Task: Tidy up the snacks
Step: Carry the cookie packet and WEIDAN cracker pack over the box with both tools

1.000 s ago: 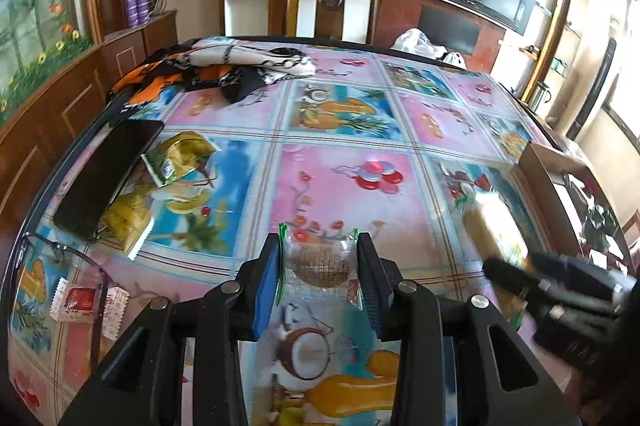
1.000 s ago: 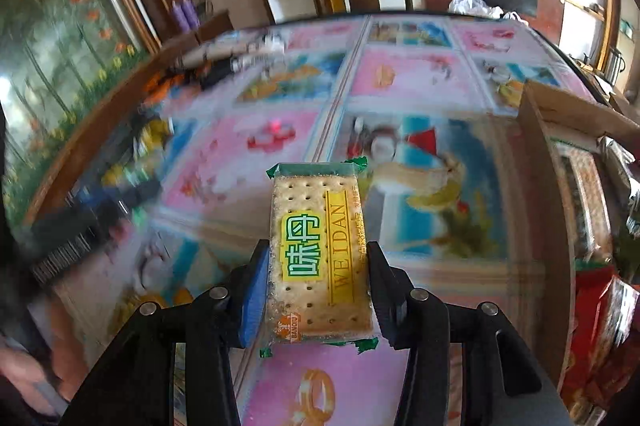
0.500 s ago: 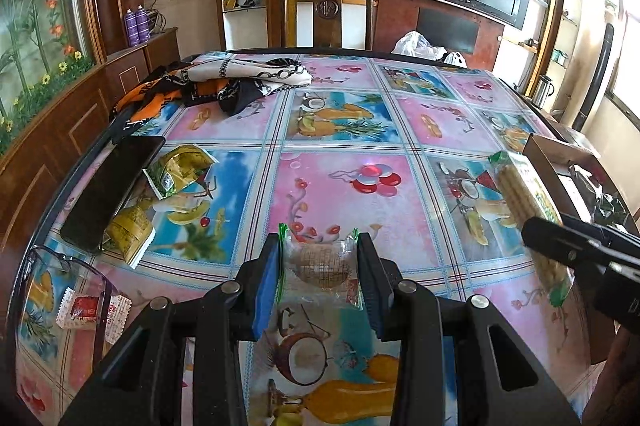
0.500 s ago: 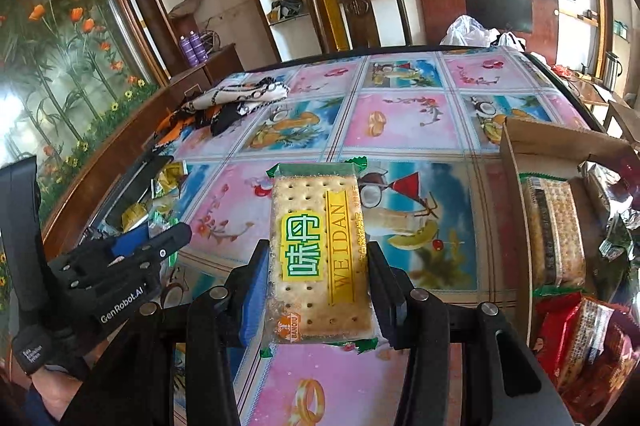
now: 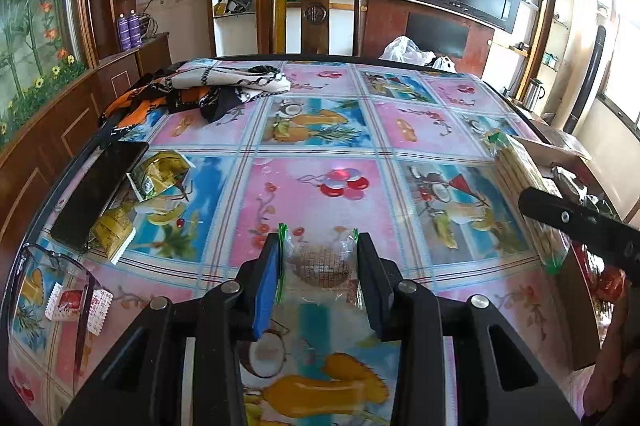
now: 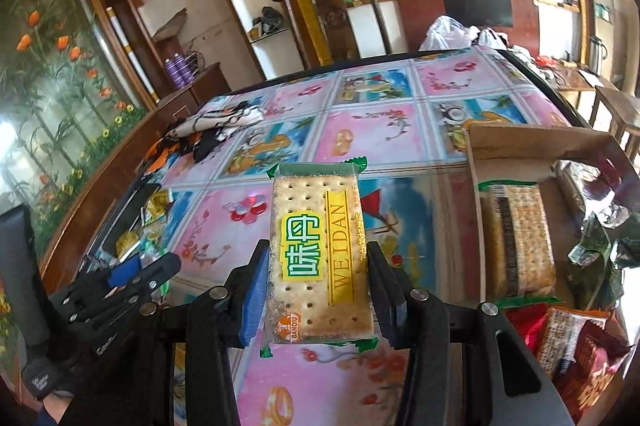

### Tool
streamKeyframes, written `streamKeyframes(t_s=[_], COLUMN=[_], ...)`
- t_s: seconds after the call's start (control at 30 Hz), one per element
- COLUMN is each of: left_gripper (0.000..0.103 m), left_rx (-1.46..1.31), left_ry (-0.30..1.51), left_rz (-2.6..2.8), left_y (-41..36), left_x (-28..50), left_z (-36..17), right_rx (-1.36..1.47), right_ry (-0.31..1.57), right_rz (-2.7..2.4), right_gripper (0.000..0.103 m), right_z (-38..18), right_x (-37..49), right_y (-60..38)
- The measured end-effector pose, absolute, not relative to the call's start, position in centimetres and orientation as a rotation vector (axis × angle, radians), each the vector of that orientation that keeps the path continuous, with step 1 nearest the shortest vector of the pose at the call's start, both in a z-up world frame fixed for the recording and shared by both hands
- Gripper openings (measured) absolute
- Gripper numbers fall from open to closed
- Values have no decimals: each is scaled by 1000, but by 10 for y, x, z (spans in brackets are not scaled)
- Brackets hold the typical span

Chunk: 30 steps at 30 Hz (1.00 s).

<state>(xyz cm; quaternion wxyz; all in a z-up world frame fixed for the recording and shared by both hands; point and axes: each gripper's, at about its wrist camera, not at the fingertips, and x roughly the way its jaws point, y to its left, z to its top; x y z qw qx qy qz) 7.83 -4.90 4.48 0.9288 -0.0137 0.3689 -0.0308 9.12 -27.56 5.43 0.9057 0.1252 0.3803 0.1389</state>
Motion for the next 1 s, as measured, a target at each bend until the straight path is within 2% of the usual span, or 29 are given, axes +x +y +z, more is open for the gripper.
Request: streamKeyframes(t_s=[1.0], left_gripper=[36], left_rx=[206], left_ry=[638], left_rz=[-122], left_y=[-179], left_x=[60], left_z=[65], right_rx=[499], right_ry=[690], right_rz=[176], right_gripper=[50], right_z=[75], right_x=[83], right_y=[-393])
